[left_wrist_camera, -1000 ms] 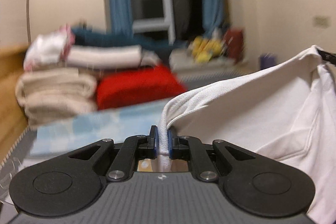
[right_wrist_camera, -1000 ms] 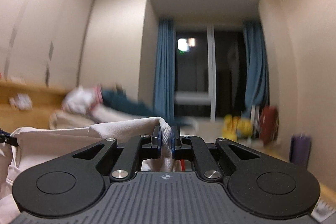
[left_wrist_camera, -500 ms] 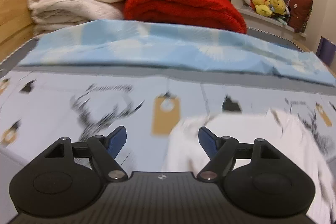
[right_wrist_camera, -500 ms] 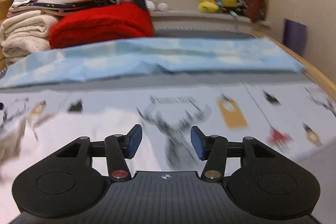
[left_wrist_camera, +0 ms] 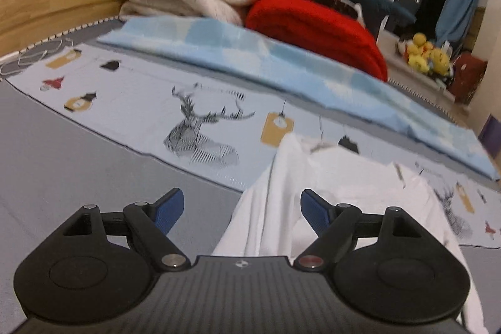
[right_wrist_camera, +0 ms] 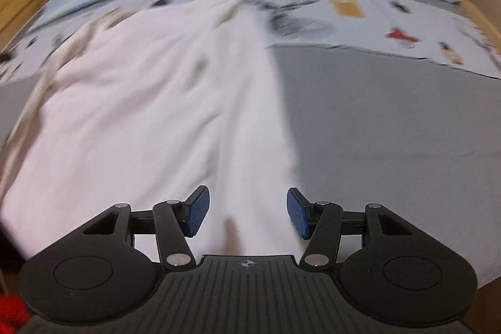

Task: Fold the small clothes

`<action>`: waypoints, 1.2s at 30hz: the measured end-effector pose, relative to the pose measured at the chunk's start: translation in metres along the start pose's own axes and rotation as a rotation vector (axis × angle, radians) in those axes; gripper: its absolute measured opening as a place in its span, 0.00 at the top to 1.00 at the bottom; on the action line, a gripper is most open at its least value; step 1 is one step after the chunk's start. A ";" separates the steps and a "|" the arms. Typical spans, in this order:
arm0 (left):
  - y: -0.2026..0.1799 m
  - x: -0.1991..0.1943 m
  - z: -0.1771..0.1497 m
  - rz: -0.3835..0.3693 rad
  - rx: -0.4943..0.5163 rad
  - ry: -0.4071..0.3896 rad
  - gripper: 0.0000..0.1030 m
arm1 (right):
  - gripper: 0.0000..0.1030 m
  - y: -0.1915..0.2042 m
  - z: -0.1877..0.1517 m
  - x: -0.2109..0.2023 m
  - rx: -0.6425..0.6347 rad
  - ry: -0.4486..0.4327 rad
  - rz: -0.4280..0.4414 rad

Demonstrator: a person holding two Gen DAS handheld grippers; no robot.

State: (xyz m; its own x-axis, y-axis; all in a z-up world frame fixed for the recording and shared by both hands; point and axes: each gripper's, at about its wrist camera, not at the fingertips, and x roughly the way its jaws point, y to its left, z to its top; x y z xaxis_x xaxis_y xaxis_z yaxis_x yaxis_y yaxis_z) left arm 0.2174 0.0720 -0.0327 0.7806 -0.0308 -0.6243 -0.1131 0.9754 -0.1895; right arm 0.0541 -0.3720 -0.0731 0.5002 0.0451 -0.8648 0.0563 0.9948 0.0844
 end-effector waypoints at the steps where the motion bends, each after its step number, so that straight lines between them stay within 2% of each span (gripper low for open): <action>1: 0.001 0.008 -0.003 0.009 -0.013 0.014 0.17 | 0.45 0.010 -0.007 0.000 -0.024 0.019 0.005; 4: 0.006 0.021 -0.003 0.000 -0.084 0.053 0.17 | 0.50 0.031 -0.022 0.008 -0.066 0.004 -0.052; 6: 0.011 0.025 -0.003 -0.013 -0.134 0.070 0.17 | 0.70 0.033 -0.024 0.019 -0.024 0.005 -0.078; 7: 0.013 0.028 -0.004 -0.013 -0.148 0.075 0.17 | 0.73 0.030 -0.024 0.024 0.007 0.023 -0.052; 11: 0.020 0.034 -0.005 -0.012 -0.177 0.101 0.17 | 0.73 0.031 -0.027 0.042 -0.005 0.071 -0.027; 12: 0.021 0.037 -0.004 -0.004 -0.181 0.105 0.17 | 0.93 0.033 -0.027 0.043 -0.023 0.070 -0.029; 13: 0.022 0.039 -0.004 0.004 -0.186 0.109 0.17 | 0.98 0.033 -0.023 0.041 -0.040 0.077 -0.045; 14: 0.023 0.040 -0.004 0.007 -0.192 0.112 0.17 | 1.00 0.031 -0.018 0.040 -0.065 0.083 -0.079; 16: 0.025 0.042 -0.003 0.009 -0.202 0.116 0.17 | 1.00 0.018 -0.001 0.026 -0.116 0.042 -0.154; 19: 0.026 0.043 -0.002 0.011 -0.204 0.117 0.17 | 1.00 -0.031 0.050 -0.008 -0.089 -0.083 -0.299; 21: 0.025 0.045 -0.002 0.021 -0.199 0.123 0.17 | 1.00 -0.077 0.095 -0.024 -0.016 -0.200 -0.444; 22: 0.024 0.047 -0.002 0.025 -0.198 0.127 0.17 | 0.99 -0.100 0.116 -0.025 0.025 -0.246 -0.551; 23: 0.023 0.048 -0.002 0.028 -0.199 0.132 0.17 | 0.92 -0.124 0.134 -0.022 0.081 -0.266 -0.671; 24: 0.022 0.050 -0.003 0.031 -0.200 0.136 0.17 | 0.68 -0.150 0.149 -0.018 0.183 -0.264 -0.786; 25: 0.022 0.051 -0.003 0.031 -0.202 0.140 0.17 | 0.50 -0.170 0.158 -0.016 0.293 -0.246 -0.863; 26: 0.022 0.052 -0.003 0.028 -0.203 0.143 0.17 | 0.31 -0.186 0.160 -0.017 0.406 -0.243 -0.881; 28: 0.022 0.054 -0.002 0.023 -0.202 0.147 0.17 | 0.31 -0.199 0.148 -0.025 0.557 -0.328 -0.752; 30: 0.021 0.057 -0.001 0.020 -0.195 0.154 0.17 | 0.31 -0.193 0.131 -0.021 0.605 -0.339 -0.626; 34: 0.016 0.056 -0.002 0.005 -0.172 0.162 0.17 | 0.31 -0.152 0.094 -0.009 0.645 -0.349 -0.461; 36: 0.014 0.050 -0.003 -0.004 -0.127 0.158 0.17 | 0.29 -0.118 0.076 -0.003 0.676 -0.375 -0.340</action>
State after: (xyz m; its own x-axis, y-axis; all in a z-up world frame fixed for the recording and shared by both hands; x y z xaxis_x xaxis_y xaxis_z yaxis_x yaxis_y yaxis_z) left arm 0.2531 0.0836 -0.0688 0.6758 -0.0780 -0.7330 -0.1952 0.9400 -0.2800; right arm 0.1111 -0.4963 -0.0428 0.6095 -0.3989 -0.6851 0.7011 0.6746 0.2309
